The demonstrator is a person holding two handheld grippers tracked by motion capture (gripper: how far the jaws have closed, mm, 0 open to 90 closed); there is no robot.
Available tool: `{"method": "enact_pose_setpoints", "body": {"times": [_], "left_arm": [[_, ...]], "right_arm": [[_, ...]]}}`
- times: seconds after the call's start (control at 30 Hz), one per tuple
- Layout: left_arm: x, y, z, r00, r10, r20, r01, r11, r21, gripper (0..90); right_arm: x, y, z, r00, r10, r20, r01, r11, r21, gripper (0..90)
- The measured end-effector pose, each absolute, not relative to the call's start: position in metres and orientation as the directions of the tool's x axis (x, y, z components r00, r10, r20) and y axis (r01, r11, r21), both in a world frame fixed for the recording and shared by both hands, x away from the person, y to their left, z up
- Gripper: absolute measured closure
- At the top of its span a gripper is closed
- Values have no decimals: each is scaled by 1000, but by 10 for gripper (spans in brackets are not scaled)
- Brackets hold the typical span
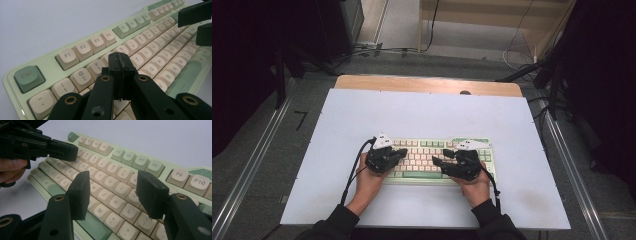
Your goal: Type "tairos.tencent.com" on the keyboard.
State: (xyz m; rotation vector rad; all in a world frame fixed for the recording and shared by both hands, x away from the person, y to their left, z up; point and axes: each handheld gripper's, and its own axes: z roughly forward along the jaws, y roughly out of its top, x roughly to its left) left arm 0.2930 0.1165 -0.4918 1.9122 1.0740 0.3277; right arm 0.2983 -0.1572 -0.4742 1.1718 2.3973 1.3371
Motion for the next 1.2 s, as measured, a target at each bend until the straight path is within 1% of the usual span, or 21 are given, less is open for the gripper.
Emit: {"method": "enact_pose_setpoints", "body": {"times": [0.47,0.57,0.7,0.77,0.87,0.93,1.0,1.13,1.2], "left_arm": [[295,113,-495,601,777,-188,574,-256,777,900],[292,116,-490,602,771,-207,552,-215,805,900],[286,126,-479,577,788,-213,482,-118,868,662],[285,131,-480,549,807,-218,471,-84,878,488],[287,138,-485,515,820,-248,493,-48,869,420],[288,141,-486,498,827,-259,500,-30,866,419],[288,143,-485,492,831,-260,497,-23,867,412],[287,142,-485,493,831,-257,493,-24,870,413],[287,141,-486,502,825,-258,493,-28,869,414]], "right_arm": [[298,-156,-475,-682,697,223,558,297,775,431],[298,-156,-475,-683,696,223,556,297,776,431],[298,-158,-474,-679,699,224,557,292,777,432],[299,-158,-474,-679,699,224,558,292,777,432],[298,-158,-474,-682,696,224,555,294,778,439],[298,-158,-474,-684,692,231,557,291,778,481],[298,-158,-474,-691,685,231,552,294,780,555],[296,-156,-473,-711,668,219,536,313,784,730],[295,-155,-473,-715,661,227,540,316,780,842]]}}
